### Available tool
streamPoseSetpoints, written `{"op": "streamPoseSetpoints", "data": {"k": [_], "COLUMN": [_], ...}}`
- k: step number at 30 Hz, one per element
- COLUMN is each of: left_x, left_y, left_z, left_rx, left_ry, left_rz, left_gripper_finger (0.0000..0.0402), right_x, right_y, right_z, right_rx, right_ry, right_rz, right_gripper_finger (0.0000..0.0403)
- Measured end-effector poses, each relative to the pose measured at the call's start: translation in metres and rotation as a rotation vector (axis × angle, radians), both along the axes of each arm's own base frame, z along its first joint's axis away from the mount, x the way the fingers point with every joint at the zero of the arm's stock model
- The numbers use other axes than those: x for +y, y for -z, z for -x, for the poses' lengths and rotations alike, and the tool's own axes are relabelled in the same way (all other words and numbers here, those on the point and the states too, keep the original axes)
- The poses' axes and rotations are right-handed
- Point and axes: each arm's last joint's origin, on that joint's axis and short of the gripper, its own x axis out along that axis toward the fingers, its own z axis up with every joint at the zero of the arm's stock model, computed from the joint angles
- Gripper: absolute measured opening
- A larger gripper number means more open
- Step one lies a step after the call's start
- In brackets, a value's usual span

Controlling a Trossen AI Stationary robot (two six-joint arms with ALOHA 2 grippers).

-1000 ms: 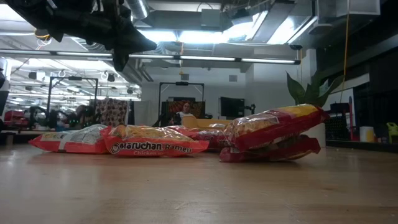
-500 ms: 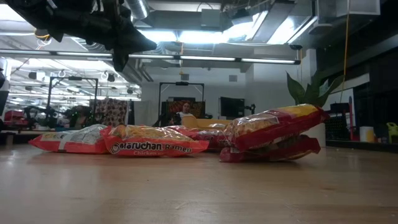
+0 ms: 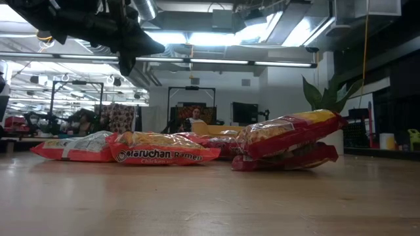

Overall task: Sort Maruchan noodles
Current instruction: Put the blue noodle pack into the black bin

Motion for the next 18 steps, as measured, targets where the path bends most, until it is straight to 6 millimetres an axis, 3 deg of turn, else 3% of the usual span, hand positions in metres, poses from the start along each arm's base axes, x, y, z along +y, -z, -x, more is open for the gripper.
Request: {"op": "streamPoseSetpoints", "data": {"k": [10,18], "left_x": [0.000,0.000], "left_y": [0.001,0.001], "left_z": [0.000,0.000], "left_rx": [0.008,0.008], "left_ry": [0.000,0.015], "left_rz": [0.002,0.005], "left_gripper_finger": [0.0000,0.0000], "right_x": [-0.004,-0.007], "right_y": [0.015,0.005], "right_z": [0.003,0.003], "right_rx": [0.140,0.050], "right_ry": [0.031,0.055], "right_rz": [0.023,0.011], "right_gripper_finger": [0.0008,0.0003]}}
